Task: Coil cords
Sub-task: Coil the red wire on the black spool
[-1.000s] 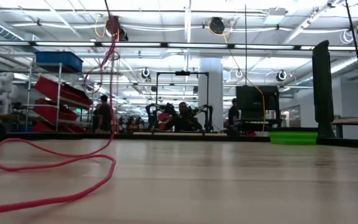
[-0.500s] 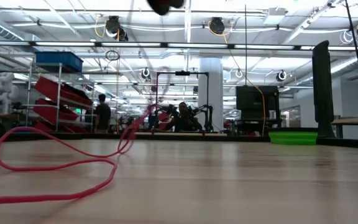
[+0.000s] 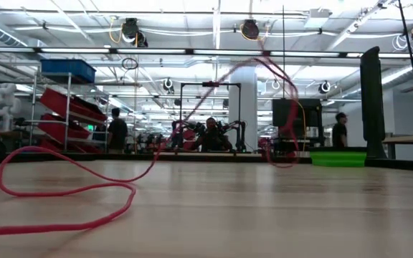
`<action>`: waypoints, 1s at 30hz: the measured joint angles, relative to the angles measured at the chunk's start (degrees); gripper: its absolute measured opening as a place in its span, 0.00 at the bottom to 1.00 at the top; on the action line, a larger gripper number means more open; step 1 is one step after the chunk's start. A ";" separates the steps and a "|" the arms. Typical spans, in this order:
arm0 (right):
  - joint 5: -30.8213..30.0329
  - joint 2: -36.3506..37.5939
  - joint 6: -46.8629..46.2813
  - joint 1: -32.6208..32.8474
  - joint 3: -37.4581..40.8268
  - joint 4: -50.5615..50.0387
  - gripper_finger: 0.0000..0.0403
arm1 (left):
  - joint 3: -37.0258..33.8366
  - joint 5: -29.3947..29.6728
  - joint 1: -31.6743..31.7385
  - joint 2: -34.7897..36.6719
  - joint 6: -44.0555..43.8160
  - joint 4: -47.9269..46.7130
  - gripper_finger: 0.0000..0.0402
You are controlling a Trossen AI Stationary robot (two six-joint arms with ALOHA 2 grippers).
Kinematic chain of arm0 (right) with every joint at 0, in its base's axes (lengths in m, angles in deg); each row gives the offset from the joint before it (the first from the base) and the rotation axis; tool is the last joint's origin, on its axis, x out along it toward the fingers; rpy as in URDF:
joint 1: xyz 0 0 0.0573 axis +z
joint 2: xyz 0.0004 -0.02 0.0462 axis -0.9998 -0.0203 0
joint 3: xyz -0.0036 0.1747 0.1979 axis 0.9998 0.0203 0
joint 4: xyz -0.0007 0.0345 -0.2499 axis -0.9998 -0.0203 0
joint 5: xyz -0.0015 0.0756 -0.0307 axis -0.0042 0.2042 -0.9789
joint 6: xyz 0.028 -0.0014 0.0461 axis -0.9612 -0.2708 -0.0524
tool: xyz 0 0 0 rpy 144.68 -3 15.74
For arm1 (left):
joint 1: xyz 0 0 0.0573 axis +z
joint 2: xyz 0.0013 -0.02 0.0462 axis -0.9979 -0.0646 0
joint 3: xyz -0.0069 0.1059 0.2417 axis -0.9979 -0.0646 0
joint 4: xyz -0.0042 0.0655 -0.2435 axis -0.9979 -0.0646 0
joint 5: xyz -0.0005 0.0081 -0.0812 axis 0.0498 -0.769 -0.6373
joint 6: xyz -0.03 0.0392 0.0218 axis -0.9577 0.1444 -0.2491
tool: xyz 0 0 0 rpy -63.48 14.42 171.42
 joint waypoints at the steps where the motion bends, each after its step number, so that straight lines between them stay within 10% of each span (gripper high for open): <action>1: -1.49 0.24 -0.91 0.73 1.20 -0.04 0.32 | 0.00 -1.46 0.54 0.00 0.71 0.03 0.02; 19: -19.64 14.54 -10.51 6.47 35.83 26.54 0.32 | -2.05 -28.03 15.08 8.91 11.40 -5.06 0.02; 30: -23.87 17.08 0.04 0.85 37.15 37.87 0.32 | -29.18 -42.70 25.68 33.86 8.24 3.70 0.02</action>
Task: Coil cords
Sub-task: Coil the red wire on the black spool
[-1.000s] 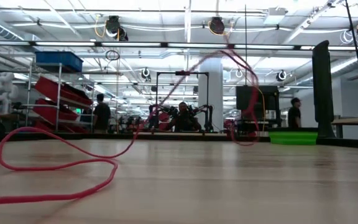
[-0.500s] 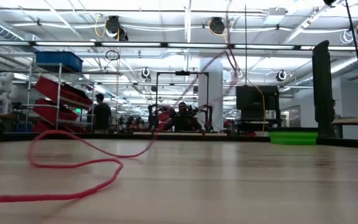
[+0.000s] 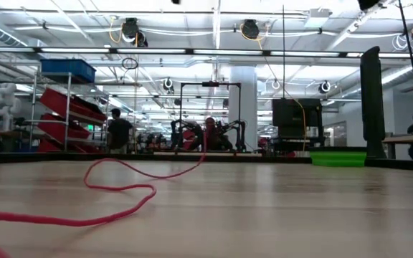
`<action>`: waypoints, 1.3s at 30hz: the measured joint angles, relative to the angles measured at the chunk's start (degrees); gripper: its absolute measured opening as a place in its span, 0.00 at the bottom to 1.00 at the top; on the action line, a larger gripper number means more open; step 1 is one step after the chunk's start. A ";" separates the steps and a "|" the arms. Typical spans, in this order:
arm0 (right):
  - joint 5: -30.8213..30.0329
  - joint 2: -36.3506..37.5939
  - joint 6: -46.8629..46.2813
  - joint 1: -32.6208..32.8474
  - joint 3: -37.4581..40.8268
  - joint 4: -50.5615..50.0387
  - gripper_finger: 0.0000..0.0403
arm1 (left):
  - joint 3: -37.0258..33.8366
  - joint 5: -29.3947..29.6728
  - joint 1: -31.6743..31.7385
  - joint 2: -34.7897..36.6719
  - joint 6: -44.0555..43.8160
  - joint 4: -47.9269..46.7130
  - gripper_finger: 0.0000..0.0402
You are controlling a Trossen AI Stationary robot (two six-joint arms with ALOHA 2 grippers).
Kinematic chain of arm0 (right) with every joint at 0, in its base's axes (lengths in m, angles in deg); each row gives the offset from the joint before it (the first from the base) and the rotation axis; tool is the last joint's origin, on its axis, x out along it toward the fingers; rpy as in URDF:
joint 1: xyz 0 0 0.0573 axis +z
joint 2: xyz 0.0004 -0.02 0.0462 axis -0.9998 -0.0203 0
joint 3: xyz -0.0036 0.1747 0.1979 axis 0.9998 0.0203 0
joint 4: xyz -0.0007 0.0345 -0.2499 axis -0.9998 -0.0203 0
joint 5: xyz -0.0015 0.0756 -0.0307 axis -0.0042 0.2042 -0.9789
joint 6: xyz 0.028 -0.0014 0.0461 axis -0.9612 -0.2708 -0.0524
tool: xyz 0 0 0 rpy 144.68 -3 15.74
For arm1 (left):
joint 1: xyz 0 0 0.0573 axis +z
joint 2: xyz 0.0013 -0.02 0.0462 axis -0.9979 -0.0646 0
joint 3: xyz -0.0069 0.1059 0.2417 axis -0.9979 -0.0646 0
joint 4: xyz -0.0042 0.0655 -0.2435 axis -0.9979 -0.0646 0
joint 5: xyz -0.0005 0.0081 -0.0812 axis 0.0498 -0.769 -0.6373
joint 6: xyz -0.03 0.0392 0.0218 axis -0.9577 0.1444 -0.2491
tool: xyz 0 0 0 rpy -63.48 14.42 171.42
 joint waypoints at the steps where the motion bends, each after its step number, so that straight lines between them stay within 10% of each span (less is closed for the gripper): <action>1: -1.18 -0.27 2.00 -1.18 0.00 2.86 0.32 | -2.13 -0.65 0.03 2.23 -0.74 1.67 0.02; 5: -0.96 -3.05 6.98 -7.13 -0.02 14.59 0.32 | -8.40 -2.30 -1.01 9.83 -1.49 4.01 0.02; 18: 31.05 -26.60 14.65 -25.97 -0.02 47.18 0.32 | -10.50 -5.04 -5.53 16.92 -1.23 -5.45 0.02; 39: 35.32 -41.49 11.77 -29.27 -0.07 61.68 0.48 | -10.45 -3.03 -9.17 17.44 0.18 -5.49 0.02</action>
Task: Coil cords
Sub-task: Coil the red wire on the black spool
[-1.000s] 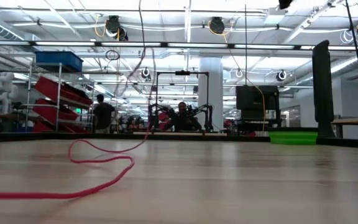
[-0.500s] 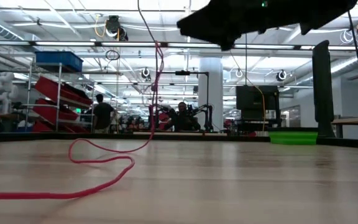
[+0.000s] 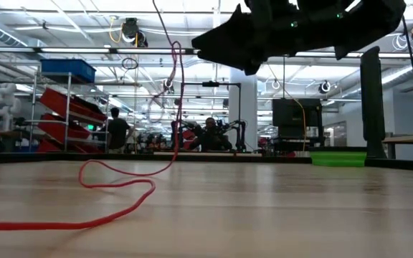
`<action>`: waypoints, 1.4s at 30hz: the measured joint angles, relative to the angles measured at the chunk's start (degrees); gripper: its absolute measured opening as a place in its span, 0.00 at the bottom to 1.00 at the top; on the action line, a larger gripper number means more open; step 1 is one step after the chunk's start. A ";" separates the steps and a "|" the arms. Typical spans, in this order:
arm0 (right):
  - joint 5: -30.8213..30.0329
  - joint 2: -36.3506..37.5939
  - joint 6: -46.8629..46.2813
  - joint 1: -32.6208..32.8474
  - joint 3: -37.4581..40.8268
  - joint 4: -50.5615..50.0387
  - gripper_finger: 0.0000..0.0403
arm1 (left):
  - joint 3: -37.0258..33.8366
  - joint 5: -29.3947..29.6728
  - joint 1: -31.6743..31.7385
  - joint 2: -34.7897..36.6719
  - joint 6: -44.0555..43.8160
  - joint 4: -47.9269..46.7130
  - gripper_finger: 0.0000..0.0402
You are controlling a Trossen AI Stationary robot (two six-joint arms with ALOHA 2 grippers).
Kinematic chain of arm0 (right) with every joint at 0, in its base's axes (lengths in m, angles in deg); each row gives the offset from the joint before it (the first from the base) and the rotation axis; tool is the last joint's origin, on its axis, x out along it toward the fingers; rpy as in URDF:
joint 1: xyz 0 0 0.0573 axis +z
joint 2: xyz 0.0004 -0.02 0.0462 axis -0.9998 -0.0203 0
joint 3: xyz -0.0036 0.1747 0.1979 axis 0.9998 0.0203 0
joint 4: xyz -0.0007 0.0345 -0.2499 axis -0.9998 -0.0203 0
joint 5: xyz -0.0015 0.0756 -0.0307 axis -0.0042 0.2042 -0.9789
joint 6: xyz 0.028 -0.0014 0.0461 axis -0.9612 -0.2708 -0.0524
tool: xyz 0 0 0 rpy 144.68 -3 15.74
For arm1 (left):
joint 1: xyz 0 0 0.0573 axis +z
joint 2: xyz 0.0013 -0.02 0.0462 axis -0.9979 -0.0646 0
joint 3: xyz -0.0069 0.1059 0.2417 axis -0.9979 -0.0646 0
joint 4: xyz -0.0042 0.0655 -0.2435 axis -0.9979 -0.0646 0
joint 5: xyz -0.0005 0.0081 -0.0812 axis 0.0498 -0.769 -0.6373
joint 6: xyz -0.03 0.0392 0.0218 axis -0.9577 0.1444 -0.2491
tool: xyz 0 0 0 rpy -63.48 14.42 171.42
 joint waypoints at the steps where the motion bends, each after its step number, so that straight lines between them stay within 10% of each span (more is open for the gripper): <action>1: 0.01 -0.28 0.31 0.00 0.00 1.22 0.50 | 0.00 0.00 0.00 0.00 0.00 -0.08 0.02; 42: 7.06 -0.50 -2.04 -0.16 -6.10 -5.29 0.50 | 0.00 1.16 -2.63 -0.02 -0.42 -1.13 0.02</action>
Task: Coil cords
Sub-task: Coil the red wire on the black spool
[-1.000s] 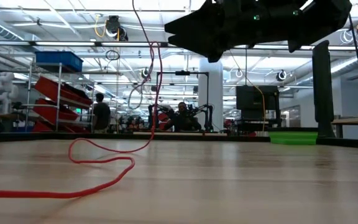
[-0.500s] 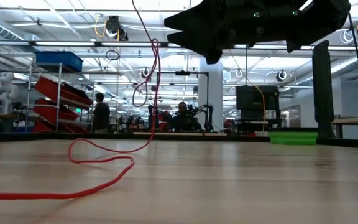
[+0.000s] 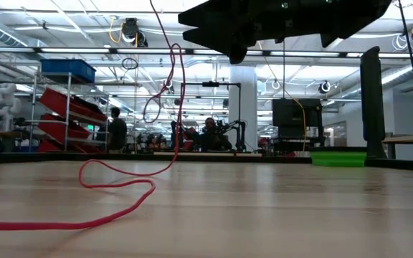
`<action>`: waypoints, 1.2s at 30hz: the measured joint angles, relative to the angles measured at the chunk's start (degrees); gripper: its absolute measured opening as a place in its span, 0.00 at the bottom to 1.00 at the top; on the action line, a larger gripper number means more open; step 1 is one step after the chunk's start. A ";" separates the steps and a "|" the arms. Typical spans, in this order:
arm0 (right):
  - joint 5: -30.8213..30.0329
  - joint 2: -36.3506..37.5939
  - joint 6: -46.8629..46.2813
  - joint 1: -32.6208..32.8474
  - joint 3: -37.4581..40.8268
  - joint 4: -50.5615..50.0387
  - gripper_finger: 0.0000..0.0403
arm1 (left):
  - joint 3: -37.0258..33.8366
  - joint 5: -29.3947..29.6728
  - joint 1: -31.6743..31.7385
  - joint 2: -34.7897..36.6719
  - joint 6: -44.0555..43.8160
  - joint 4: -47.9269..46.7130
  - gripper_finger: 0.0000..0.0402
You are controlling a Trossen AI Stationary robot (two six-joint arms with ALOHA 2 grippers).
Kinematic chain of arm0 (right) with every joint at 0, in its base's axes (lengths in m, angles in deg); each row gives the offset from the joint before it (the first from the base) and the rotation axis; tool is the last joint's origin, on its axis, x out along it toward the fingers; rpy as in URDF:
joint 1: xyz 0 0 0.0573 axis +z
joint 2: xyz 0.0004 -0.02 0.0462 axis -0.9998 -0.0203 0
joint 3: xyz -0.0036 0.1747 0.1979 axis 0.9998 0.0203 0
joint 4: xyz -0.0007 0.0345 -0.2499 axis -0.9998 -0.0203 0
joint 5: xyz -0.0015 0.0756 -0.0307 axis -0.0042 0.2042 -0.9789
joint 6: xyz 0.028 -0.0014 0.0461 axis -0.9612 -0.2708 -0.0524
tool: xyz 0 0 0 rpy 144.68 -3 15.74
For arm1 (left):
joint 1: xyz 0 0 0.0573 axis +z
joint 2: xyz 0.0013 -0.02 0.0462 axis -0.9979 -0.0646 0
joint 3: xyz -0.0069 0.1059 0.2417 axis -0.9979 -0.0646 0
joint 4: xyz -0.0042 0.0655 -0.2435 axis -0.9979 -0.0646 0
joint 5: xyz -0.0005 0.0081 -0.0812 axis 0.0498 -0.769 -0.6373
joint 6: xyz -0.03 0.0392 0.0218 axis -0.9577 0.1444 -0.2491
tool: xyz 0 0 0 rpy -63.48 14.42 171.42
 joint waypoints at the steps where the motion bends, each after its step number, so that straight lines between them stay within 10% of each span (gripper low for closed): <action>1: 0.04 0.00 0.00 -0.01 -0.02 -0.01 0.50 | 0.01 0.00 -0.22 0.00 0.00 0.00 0.02; 25: 0.49 -2.24 -0.04 1.43 -0.58 -0.48 0.50 | 0.02 3.34 -3.47 0.00 0.04 0.76 0.02; 36: 0.42 -13.98 3.27 0.53 -17.61 -12.51 0.50 | 0.07 3.45 -3.66 0.00 0.07 0.58 0.02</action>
